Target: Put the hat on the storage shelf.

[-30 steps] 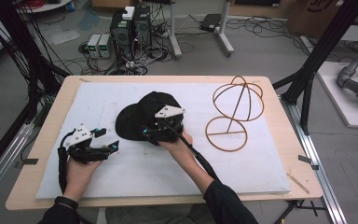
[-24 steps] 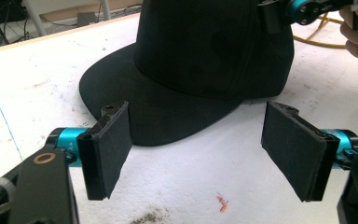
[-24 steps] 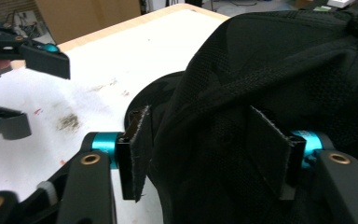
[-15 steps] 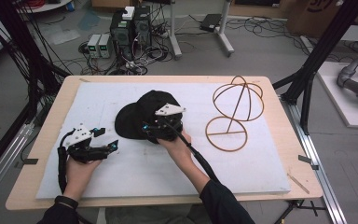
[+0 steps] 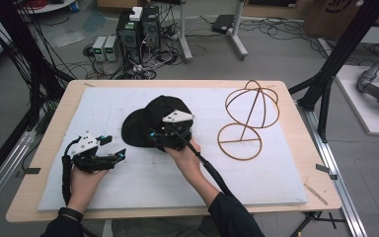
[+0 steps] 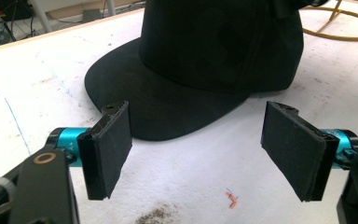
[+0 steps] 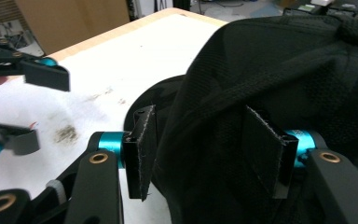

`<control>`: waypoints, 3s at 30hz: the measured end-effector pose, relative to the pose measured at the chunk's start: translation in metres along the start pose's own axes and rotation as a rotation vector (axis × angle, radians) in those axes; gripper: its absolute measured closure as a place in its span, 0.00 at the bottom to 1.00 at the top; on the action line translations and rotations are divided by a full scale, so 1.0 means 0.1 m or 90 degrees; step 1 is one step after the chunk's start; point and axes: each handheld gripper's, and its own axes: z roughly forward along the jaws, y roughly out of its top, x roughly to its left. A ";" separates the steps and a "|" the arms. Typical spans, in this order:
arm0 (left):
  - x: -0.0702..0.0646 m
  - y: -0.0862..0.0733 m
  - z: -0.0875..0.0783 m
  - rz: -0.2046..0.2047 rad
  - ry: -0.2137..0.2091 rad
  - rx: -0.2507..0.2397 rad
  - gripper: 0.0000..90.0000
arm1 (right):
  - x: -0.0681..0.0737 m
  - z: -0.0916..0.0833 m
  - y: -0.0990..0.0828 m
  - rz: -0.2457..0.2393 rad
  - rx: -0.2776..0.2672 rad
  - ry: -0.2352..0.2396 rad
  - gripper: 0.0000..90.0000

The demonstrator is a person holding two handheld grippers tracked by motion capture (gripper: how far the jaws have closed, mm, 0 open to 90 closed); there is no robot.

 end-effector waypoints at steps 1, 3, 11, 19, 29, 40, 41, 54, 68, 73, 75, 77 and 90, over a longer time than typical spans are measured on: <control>0.00 0.00 0.00 0.001 -0.001 0.000 0.27 | 0.00 0.01 0.01 0.008 0.004 0.000 0.51; -0.01 0.00 0.01 0.003 -0.001 0.002 0.27 | 0.00 0.02 0.03 0.016 0.006 0.003 0.51; -0.02 -0.01 0.02 0.008 0.000 0.013 0.28 | -0.05 0.11 0.07 0.052 0.021 -0.006 0.61; -0.02 -0.02 0.04 0.010 0.000 0.019 0.28 | -0.13 0.18 0.06 0.081 0.024 0.035 0.91; -0.02 -0.02 0.04 0.011 -0.002 0.022 0.29 | -0.11 0.13 0.09 0.081 0.017 0.082 0.98; -0.03 -0.03 0.05 0.012 -0.001 0.025 0.29 | -0.03 -0.18 0.22 0.010 -0.010 0.081 0.98; -0.03 -0.03 0.05 0.012 0.000 0.026 0.29 | -0.04 -0.22 0.24 0.005 -0.017 0.080 0.98; -0.03 -0.03 0.08 0.012 -0.001 0.029 0.29 | -0.16 -0.88 0.55 -0.012 -0.080 0.111 0.98; -0.03 -0.03 0.09 0.014 -0.001 0.031 0.29 | -0.27 -1.57 0.88 -0.068 -0.112 0.115 0.98; -0.03 -0.03 0.10 0.014 0.000 0.031 0.29 | -0.35 -1.80 0.98 -0.075 -0.126 0.121 0.98; -0.03 -0.03 0.10 0.014 0.001 0.031 0.29 | -0.40 -1.90 1.02 -0.077 -0.133 0.119 0.98; -0.03 -0.03 0.10 0.017 0.000 0.032 0.29 | -0.46 -2.02 1.06 -0.079 -0.141 0.113 0.98; -0.04 -0.04 0.12 0.014 -0.001 0.034 0.29 | -0.93 -2.65 1.08 -0.059 -0.175 0.056 0.98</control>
